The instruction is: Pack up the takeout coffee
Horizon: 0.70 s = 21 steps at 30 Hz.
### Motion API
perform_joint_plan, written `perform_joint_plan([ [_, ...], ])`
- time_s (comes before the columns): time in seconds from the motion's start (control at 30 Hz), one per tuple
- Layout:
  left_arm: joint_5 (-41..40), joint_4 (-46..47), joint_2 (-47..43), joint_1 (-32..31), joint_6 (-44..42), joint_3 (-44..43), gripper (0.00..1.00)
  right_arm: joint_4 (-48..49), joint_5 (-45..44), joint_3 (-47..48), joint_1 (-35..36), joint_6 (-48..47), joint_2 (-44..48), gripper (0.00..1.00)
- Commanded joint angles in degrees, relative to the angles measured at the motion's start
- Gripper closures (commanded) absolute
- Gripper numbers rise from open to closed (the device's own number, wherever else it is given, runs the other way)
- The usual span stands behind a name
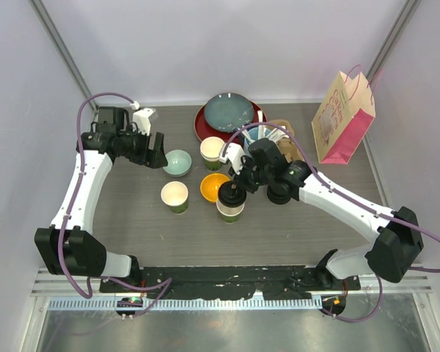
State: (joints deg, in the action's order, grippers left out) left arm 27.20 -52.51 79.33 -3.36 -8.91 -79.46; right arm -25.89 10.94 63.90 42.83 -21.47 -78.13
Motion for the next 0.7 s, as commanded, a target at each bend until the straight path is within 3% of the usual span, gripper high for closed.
perform_joint_plan([
  [0.0, 0.8, -0.1, -1.0, -0.2, 0.9, -2.4, 0.21, 0.3, -0.6, 1.5, 1.4, 3.3, 0.7, 0.99],
  [0.67, 0.4, -0.3, -0.3, -0.4, 0.5, -2.8, 0.21, -2.2, 1.7, 1.5, 1.8, 2.8, -3.7, 0.99],
])
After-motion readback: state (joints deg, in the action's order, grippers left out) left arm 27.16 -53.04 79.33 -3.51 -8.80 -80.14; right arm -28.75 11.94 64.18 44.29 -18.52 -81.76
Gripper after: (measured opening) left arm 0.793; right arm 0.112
